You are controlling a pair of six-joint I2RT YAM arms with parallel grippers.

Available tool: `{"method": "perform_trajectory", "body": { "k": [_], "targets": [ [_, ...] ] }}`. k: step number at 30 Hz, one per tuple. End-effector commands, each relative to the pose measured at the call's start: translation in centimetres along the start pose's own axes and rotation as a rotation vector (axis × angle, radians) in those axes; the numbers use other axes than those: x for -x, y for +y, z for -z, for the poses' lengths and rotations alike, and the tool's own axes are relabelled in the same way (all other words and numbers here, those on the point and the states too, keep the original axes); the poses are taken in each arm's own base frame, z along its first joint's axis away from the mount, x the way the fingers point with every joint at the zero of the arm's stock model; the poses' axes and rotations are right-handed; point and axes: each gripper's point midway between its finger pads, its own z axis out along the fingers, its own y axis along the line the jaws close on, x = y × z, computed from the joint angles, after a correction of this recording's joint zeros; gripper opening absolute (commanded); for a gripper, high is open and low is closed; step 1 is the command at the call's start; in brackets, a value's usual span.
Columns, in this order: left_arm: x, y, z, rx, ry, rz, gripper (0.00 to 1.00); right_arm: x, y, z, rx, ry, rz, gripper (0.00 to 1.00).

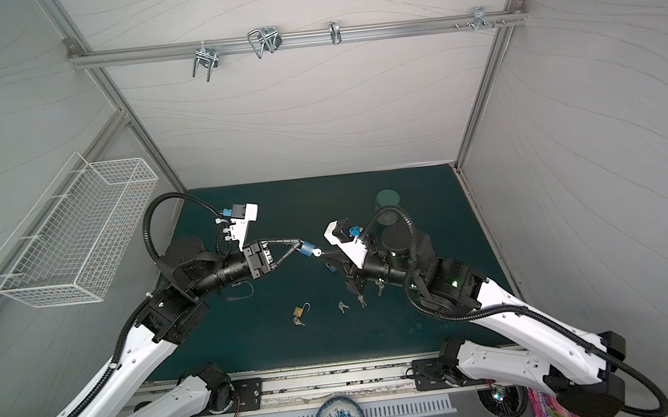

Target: Lock with the key

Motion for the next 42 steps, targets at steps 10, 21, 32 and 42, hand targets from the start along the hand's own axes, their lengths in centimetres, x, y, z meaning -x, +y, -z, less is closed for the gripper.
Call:
{"method": "perform_trajectory", "body": {
  "k": [10,21,32,42],
  "targets": [
    [3.7,-4.3,1.9,-0.097,-0.137,-0.072,0.0,-2.3,-0.8,0.4,-0.049,0.094,0.017,0.0],
    [4.4,-4.5,2.6,-0.092,-0.176,-0.072,0.0,-3.8,-1.2,0.4,-0.073,0.138,0.02,0.0],
    [4.6,-3.9,2.6,-0.076,-0.179,-0.062,0.0,-4.0,-1.2,0.8,-0.073,0.139,0.024,0.0],
    [1.6,3.1,3.9,0.291,-0.076,-0.094,0.0,-7.4,-0.1,-1.6,0.009,0.324,-0.078,0.0]
  ]
}}
